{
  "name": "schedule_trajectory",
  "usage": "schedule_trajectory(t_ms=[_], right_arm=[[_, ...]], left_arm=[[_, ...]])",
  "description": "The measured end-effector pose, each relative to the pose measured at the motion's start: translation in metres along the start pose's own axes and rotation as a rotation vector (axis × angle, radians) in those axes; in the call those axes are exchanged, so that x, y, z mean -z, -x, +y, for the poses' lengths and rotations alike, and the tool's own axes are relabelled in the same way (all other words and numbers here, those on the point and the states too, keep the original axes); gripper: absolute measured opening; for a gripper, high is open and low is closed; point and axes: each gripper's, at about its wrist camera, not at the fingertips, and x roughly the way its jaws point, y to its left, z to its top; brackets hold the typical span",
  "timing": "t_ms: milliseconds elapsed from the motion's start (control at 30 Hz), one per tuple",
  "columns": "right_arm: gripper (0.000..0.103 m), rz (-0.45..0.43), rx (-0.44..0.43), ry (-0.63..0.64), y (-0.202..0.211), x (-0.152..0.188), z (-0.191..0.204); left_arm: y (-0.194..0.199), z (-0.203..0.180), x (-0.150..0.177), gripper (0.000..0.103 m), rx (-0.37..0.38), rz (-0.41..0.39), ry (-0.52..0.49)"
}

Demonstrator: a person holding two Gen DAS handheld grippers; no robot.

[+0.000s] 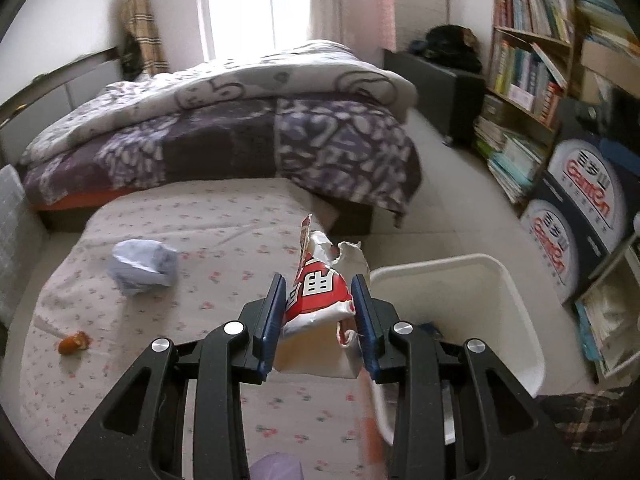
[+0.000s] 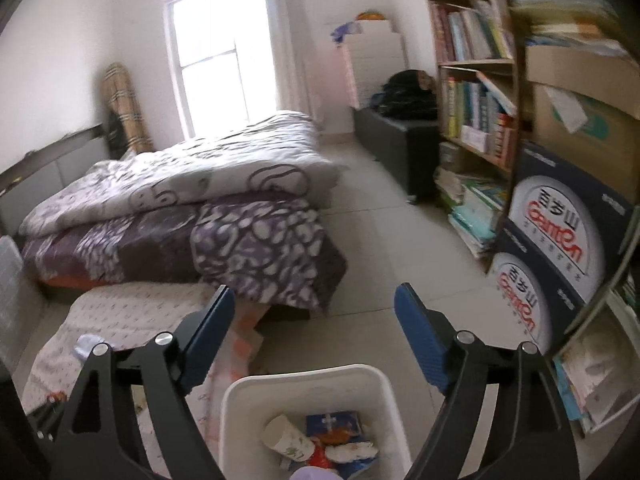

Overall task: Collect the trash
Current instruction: 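Carry the red snack bag and orange snack to the white bin, then open both tools over the bin to drop the bag and snack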

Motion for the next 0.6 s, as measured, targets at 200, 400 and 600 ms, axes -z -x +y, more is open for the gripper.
schedule_trajectory(t_ms=[200, 400, 600], right_arm=[[0.088, -0.001, 0.037, -0.043, 0.0, -0.004, -0.02], [0.089, 0.002, 0.06, -0.081, -0.002, -0.006, -0.034], [0.091, 0.034, 0.041, -0.114, -0.008, -0.007, -0.032]], left_arm=[[-0.006, -0.036, 0.001, 0.032, 0.06, 0.024, -0.048], [-0.013, -0.068, 0.006, 0.044, 0.154, 0.063, -0.106], [-0.018, -0.075, 0.016, 0.077, 0.137, 0.087, -0.16]])
